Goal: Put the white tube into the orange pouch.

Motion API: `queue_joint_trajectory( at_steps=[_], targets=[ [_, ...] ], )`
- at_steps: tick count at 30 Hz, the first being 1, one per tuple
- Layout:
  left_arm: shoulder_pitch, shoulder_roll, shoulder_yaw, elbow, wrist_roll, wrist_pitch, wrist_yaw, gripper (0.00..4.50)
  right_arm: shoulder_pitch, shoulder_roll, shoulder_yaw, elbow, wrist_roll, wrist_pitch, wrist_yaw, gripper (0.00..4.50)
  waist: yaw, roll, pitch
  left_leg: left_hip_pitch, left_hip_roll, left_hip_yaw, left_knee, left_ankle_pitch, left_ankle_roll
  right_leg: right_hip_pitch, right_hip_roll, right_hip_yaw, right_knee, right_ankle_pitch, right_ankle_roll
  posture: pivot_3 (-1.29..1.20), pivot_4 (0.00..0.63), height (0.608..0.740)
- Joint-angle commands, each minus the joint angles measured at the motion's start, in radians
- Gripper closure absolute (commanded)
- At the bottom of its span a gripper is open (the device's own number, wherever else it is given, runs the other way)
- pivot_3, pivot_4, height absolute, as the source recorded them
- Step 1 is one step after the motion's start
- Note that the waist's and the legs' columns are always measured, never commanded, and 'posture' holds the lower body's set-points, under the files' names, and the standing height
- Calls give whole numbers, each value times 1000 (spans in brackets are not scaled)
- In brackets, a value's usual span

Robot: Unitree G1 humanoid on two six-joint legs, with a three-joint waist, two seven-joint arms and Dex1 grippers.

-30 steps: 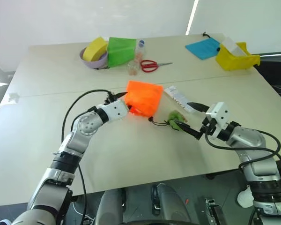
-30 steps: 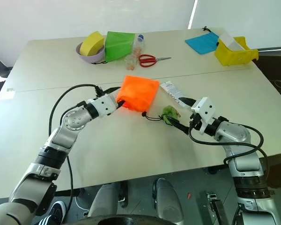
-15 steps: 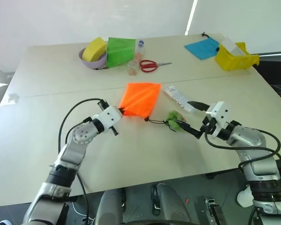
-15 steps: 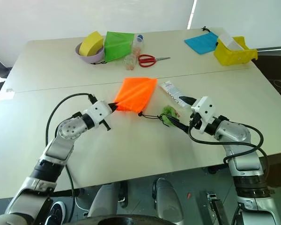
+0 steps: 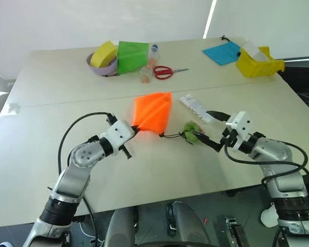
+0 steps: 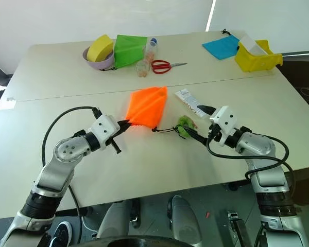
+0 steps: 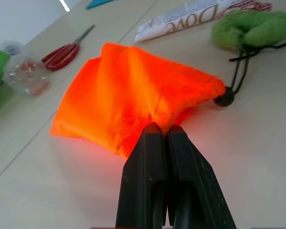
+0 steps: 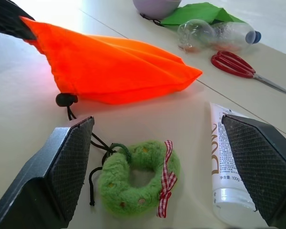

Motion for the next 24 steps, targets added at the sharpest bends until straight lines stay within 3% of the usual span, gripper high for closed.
queue_joint_trajectory(
  at_steps=[1,16,20,24],
  targets=[
    [12,10,11,-77,-41,35,-15,4468,-10,3,-11,-11,3,-25,-1,0,1,0,0,0,0,0,0,0,0,0,0,0,0,0,0,0,150,740],
    [55,108,70,-250,-360,185,-190,4468,-10,1,-4,6,-3,-39,5,0,0,0,0,0,0,0,0,0,0,0,0,0,0,-1,-2,0,150,740],
    [40,137,91,-206,-339,157,-178,4468,-5,2,-5,10,-6,-42,5,0,0,0,0,0,0,0,0,0,0,0,1,0,0,-1,-2,0,150,740],
    [0,135,53,-99,-198,32,-111,4468,-4,5,-3,10,-11,-40,1,0,3,0,0,0,0,0,0,0,0,0,0,0,0,-1,-2,0,150,740]
  ],
)
